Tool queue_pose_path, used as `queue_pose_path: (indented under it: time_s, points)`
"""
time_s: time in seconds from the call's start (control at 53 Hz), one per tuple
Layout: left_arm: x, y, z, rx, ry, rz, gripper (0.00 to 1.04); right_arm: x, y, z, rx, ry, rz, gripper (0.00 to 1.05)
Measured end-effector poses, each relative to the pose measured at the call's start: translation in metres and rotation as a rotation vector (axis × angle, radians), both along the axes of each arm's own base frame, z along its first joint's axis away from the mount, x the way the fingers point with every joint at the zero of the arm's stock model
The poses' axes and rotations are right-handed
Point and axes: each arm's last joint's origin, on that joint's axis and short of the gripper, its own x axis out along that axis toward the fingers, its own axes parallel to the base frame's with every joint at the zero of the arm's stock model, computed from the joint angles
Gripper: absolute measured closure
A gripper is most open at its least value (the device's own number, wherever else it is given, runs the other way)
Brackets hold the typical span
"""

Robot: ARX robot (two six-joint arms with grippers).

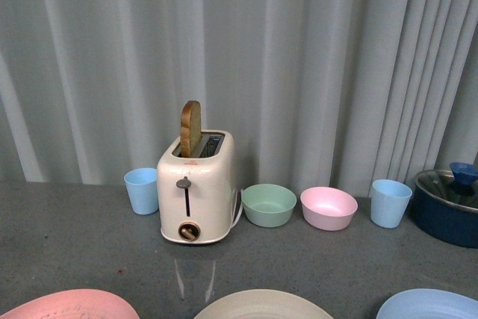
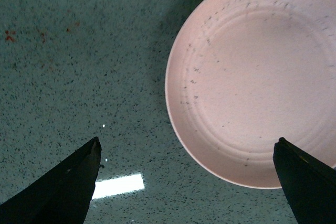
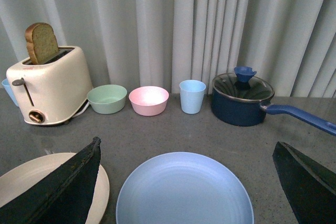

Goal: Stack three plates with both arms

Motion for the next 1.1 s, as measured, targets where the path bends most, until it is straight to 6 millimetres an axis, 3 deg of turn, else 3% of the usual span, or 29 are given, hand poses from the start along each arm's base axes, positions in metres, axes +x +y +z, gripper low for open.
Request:
queue_pose_path:
  time_s: [0.321,0.661,1.095]
  points:
    - [0.008,0.001,-0.031,-0.008,0.037,0.001,0.07,0.000,0.000,0.000,0.000,0.000,0.000,0.07]
    - [0.017,0.000,-0.082,0.020,0.162,0.015,0.07,0.000,0.000,0.000,0.000,0.000,0.000,0.07]
    - [0.030,-0.004,-0.104,-0.009,0.119,0.052,0.07,0.000,0.000,0.000,0.000,0.000,0.000,0.07]
